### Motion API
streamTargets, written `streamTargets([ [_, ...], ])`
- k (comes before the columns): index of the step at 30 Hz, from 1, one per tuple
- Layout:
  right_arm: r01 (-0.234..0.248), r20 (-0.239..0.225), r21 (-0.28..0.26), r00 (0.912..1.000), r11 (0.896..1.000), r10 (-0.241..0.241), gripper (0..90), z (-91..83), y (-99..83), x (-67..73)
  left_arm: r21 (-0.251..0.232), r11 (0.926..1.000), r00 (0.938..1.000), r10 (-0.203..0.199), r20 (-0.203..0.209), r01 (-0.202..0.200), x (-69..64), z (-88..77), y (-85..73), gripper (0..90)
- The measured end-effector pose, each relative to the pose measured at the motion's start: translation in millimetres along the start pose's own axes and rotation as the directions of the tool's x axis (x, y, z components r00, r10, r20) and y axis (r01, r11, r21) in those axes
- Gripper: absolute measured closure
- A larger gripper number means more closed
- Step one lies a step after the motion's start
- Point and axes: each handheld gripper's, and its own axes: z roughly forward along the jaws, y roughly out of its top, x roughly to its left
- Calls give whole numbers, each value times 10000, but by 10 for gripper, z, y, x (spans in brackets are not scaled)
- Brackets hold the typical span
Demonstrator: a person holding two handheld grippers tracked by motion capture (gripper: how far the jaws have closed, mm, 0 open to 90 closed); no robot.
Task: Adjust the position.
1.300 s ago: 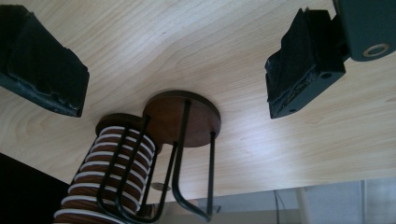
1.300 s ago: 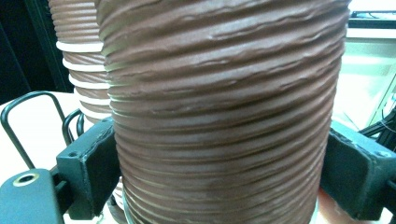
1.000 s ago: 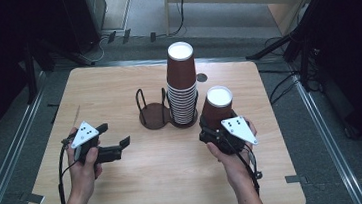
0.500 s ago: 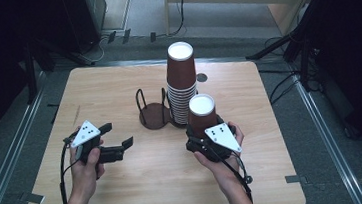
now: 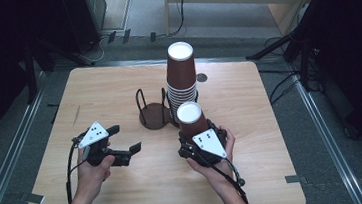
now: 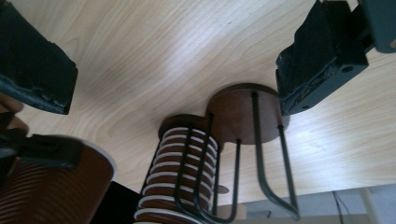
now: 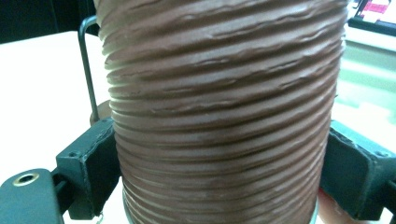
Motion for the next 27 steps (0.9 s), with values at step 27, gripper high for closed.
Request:
streamTargets([
  [27, 2633, -144, 1, 9646, 9647, -2633, 98, 85, -208, 389, 324, 9984, 9956, 431, 829, -459, -218, 28, 122, 0],
])
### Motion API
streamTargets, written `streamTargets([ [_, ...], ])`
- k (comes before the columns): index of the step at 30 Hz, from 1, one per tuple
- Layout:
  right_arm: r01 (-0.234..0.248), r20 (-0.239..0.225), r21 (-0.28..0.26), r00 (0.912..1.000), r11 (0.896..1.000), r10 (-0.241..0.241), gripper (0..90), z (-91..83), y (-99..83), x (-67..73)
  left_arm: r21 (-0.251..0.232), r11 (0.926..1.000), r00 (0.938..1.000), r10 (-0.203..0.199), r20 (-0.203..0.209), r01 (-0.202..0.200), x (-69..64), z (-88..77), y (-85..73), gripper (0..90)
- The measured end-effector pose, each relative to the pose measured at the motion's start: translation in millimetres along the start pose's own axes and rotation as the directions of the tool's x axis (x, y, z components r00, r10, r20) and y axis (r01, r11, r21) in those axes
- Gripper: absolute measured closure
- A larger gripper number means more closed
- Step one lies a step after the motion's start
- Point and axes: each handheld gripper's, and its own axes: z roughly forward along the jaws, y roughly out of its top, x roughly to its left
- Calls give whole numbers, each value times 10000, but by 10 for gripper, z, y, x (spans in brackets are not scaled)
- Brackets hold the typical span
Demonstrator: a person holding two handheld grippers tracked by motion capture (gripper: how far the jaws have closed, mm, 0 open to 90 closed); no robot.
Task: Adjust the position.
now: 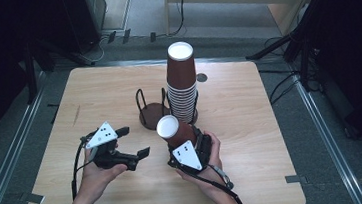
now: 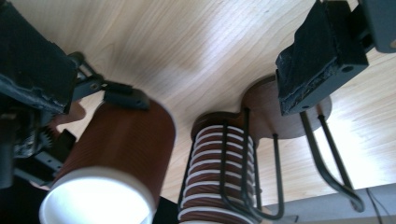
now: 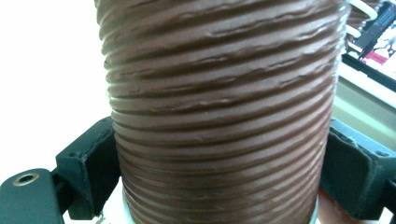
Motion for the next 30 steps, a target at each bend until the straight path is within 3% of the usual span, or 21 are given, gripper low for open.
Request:
streamTargets([
  [12, 1245, -181, -210, 9920, 9920, -1249, 97, 4, -37, 166, 54, 9994, 9986, 354, 381, -356, -88, 42, 8, 4],
  [21, 1739, -455, -470, 9833, 9836, -1760, 96, -17, -28, 268, 152, 9963, 9934, 826, 795, -840, -168, 61, 13, 4],
  [30, 2263, -729, -728, 9701, 9713, -2315, 96, -47, -22, 360, 400, 9951, 9896, 858, 1157, -909, -177, 82, 4, 4],
])
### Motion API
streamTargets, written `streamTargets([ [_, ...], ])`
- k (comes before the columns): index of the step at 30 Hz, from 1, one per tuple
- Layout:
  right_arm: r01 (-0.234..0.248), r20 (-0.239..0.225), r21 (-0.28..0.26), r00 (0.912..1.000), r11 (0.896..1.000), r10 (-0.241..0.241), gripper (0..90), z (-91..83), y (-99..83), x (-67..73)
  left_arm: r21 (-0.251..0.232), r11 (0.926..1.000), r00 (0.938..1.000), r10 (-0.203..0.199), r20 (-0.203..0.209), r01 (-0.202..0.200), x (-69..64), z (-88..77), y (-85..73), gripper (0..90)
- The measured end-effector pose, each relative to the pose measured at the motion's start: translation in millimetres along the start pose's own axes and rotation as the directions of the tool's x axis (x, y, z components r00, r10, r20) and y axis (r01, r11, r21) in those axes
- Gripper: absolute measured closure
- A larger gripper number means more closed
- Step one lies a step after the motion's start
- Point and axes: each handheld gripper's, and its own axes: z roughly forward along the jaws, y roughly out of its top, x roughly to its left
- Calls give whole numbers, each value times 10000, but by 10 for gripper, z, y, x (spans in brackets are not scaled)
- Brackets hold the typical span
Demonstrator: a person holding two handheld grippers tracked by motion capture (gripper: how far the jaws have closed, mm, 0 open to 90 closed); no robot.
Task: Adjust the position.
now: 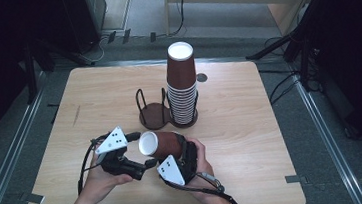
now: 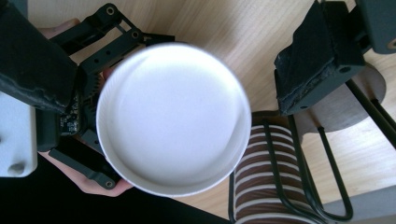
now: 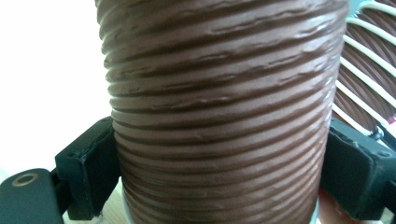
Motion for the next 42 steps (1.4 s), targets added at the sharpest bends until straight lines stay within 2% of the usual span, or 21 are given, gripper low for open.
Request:
streamTargets([
  [5, 287, -89, -208, 9995, 9994, -288, 95, -7, 10, 45, 196, 9998, 9998, 67, 201, -71, -7, 15, -1, 4],
  [11, 684, -221, -390, 9973, 9969, -693, 93, -21, 19, 87, 518, 9986, 9998, 120, 140, -127, -10, 32, -5, 7],
  [18, 1009, -80, -385, 9948, 9941, -1013, 91, -23, 17, 132, 585, 9983, 9998, -34, 216, 21, -5, 33, -9, 81],
  [22, 1048, -21, -384, 9945, 9937, -1050, 87, -22, 16, 129, 698, 9976, 10000, -12, 74, 7, -9, 37, -16, 205],
  [23, 1063, -18, -366, 9943, 9937, -1064, 87, -21, 15, 128, 672, 9977, 10000, -79, 25, 77, -5, 36, -15, 208],
  [31, 972, -74, -238, 9952, 9950, -974, 57, -19, 39, 98, 536, 9985, 10000, -69, 51, 66, -18, 22, -7, 233],
  [34, 664, -135, -415, 9977, 9969, -670, 0, -42, 64, 64, 456, 9990, 9999, -5, -161, 12, -18, 24, -9, 237],
  [36, 490, -297, -528, 9983, 9974, -506, 0, -59, 77, 45, 312, 9995, 9997, -10, -260, 18, -14, 13, -9, 238],
  [38, 450, -222, -700, 9987, 9965, -466, 0, -78, 88, 23, 56, 10000, 9992, -48, -388, 50, -4, -7, -7, 239],
  [40, 242, -247, -833, 9993, 9962, -264, 0, -97, 104, -7, -239, 9995, 9983, -209, -537, 196, 13, -39, -4, 240],
  [42, 37, -82, -923, 10000, 9957, -45, 0, -109, 120, -37, -552, 9980, 9964, -350, -776, 308, 37, -78, -2, 241],
])
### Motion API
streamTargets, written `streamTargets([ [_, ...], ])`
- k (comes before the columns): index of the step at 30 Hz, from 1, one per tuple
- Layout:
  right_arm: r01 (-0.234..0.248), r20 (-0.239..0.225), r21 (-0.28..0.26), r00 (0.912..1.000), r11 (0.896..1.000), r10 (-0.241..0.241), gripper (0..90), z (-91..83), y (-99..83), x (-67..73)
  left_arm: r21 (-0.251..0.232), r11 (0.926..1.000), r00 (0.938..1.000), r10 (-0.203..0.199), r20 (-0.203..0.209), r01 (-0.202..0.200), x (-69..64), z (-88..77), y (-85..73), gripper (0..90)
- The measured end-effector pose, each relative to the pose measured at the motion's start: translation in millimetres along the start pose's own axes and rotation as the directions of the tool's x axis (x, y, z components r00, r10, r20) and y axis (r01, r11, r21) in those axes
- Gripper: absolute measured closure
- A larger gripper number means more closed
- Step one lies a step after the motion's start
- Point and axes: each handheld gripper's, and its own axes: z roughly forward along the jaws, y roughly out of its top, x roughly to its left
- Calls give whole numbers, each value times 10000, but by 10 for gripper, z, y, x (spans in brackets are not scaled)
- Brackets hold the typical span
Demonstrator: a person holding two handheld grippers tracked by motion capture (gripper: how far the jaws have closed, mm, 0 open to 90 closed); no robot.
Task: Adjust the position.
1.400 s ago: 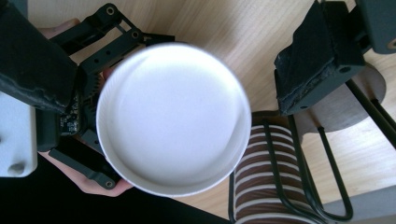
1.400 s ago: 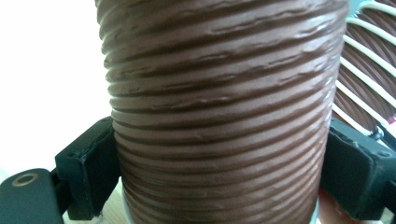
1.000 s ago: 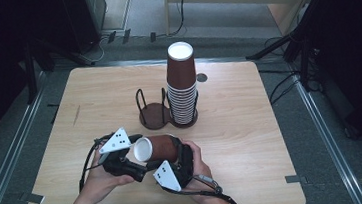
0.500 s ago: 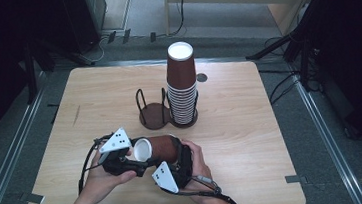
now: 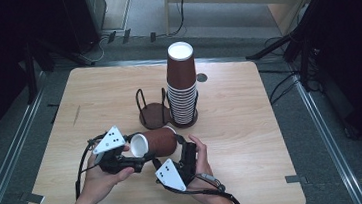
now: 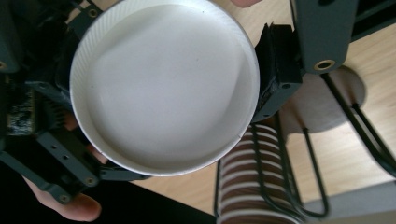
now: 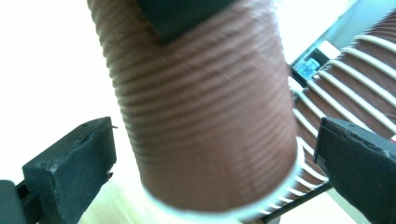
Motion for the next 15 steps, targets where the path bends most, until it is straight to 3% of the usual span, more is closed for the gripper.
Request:
streamTargets([
  [9, -1402, 342, -277, 9894, 9897, 1412, 0, -52, 88, -155, -1124, 9937, 9982, -82, -602, 14, 26, -115, 21, 240],
  [12, -2076, 417, -235, 9772, 9779, 2084, 0, -52, 111, -198, -1427, 9897, 9978, -154, -641, 61, 35, -136, 27, 240],
  [15, -2439, 609, -268, 9676, 9694, 2452, 6, -60, 127, -241, -1723, 9848, 9975, -310, -636, 196, 51, -158, 26, 240],
])
